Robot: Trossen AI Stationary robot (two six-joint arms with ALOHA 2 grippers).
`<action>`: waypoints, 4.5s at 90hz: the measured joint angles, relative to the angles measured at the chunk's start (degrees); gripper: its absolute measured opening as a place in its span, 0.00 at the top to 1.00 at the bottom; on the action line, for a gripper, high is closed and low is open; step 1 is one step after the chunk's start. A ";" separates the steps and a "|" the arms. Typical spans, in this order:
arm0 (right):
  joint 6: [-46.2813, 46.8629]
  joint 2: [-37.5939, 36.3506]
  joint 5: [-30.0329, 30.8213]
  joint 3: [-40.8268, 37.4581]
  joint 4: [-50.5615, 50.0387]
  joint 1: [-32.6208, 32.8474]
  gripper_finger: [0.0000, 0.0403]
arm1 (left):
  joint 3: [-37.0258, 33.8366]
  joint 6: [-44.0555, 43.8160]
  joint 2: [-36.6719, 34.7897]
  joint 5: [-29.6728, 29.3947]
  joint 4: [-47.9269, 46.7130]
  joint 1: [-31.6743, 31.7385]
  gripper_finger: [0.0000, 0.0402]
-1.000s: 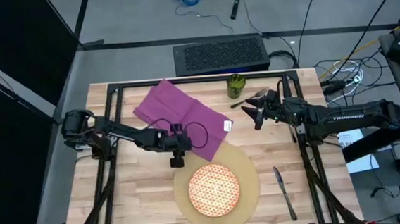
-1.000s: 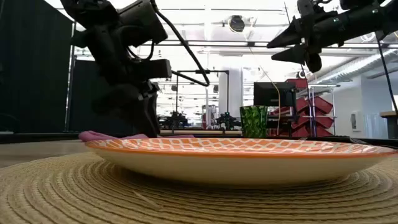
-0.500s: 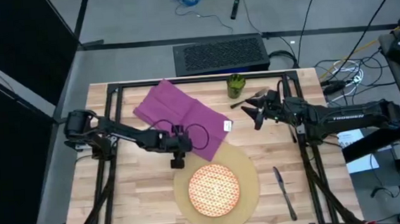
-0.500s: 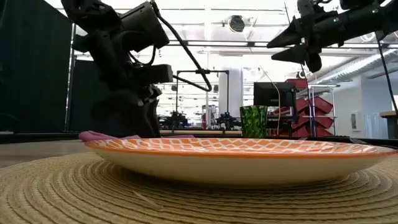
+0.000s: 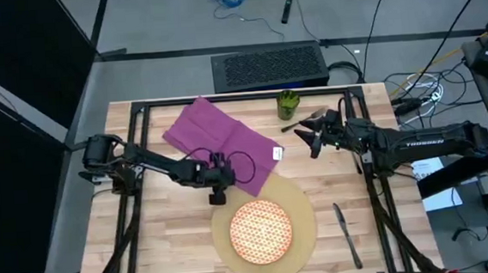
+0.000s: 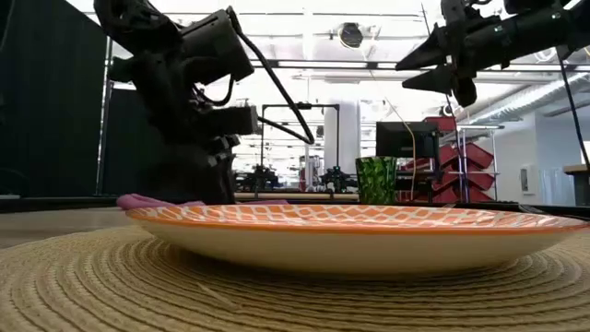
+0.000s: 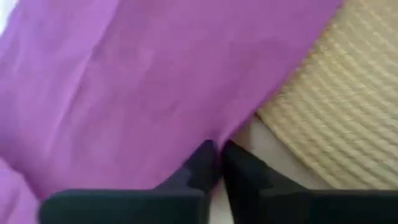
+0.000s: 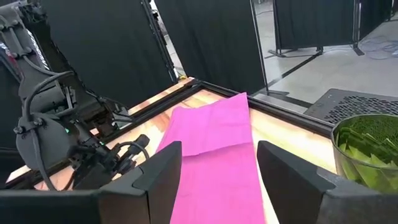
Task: Set table place
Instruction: Fold the purple table napkin
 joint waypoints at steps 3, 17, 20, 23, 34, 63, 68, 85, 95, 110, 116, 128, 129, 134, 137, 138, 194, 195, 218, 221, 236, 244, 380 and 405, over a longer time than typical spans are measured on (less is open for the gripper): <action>0.00 -0.01 -0.02 0.00 0.02 0.00 0.51 | 0.00 -0.02 0.01 -0.61 0.02 0.00 0.99; 0.00 0.00 0.00 0.00 0.01 0.00 0.51 | 0.00 -3.47 -0.73 -5.27 0.20 0.14 1.00; 0.01 -0.01 0.00 0.00 0.00 0.01 0.51 | 0.00 -4.55 -1.38 -5.39 0.38 0.34 1.00; 0.14 -0.02 0.00 0.00 -0.01 0.00 0.51 | 0.04 -5.85 -2.03 -5.97 0.66 0.51 1.00; 2.40 0.02 -2.68 0.00 -2.10 -0.06 0.51 | 0.04 -10.71 -5.14 -7.71 0.59 1.16 1.00; 16.12 9.39 -4.79 0.00 -9.62 -0.39 0.51 | 0.09 -14.03 -12.29 -8.50 0.60 1.51 1.00; 18.02 12.37 -4.86 0.00 -9.11 -0.42 0.51 | 0.07 -14.09 -12.11 -8.23 0.09 1.51 1.00; 21.53 21.66 -4.68 0.01 -4.06 -1.14 0.51 | -0.20 -15.51 -10.06 -7.17 -0.02 0.98 1.00; 22.14 26.91 -6.14 0.89 -2.68 -1.97 0.51 | -0.20 -15.53 -9.82 -7.16 -0.06 0.57 1.00; 21.93 33.77 -7.60 4.50 -4.06 -3.12 0.51 | -0.20 -15.32 -9.79 -7.14 -0.11 0.59 1.00; 21.92 35.64 -7.63 6.02 -7.35 -3.91 0.51 | -0.20 -15.32 -9.79 -7.12 -0.39 0.59 1.00; 21.22 38.26 -7.72 7.51 -11.96 -5.94 0.51 | -0.46 -15.36 -9.79 -7.08 -1.45 0.57 1.00; 21.17 38.44 -7.83 7.54 -11.93 -6.11 0.51 | -0.51 -15.35 -9.79 -7.08 -1.46 0.57 1.00; 20.87 39.31 -9.44 7.82 -11.26 -6.84 0.51 | -0.57 -15.24 -9.79 -7.12 -1.62 0.59 1.00; 20.85 39.86 -10.18 8.03 -10.81 -7.13 0.51 | -0.57 -15.02 -9.79 -7.14 -1.52 0.59 1.00; 20.83 40.05 -10.42 8.09 -10.73 -7.18 0.51 | -0.57 -15.02 -9.79 -7.15 -1.50 0.59 1.00; 18.25 48.29 -13.69 13.56 -9.43 -8.58 0.51 | -0.57 -13.92 -9.79 -7.26 -1.40 0.46 1.00; 18.26 48.43 -13.79 13.58 -9.29 -8.64 0.51 | -0.57 -13.92 -9.79 -7.26 -1.40 0.42 1.00; 18.34 50.57 -16.19 13.55 -2.68 -9.05 0.51 | -0.57 -14.01 -9.79 -7.56 -1.44 -0.20 1.00; 18.49 50.60 -16.92 13.55 -2.37 -9.05 0.51 | -0.57 -14.01 -9.79 -7.56 -1.44 -0.20 1.00; 18.58 50.93 -19.55 13.55 -2.16 -8.99 0.59 | -0.57 -13.97 -9.79 -7.56 -1.44 -0.17 1.00; 18.17 50.97 -20.75 13.55 -2.16 -8.64 0.67 | -0.57 -13.97 -9.79 -7.56 -1.43 -0.17 1.00; -1.51 69.61 -30.55 56.51 -13.86 -14.49 1.00 | -7.05 -57.29 -14.91 -27.98 -4.96 -9.80 1.00; -2.38 77.29 -31.56 68.11 -13.75 -15.15 1.00 | -7.35 -67.94 -15.07 -31.35 -11.09 -10.21 1.00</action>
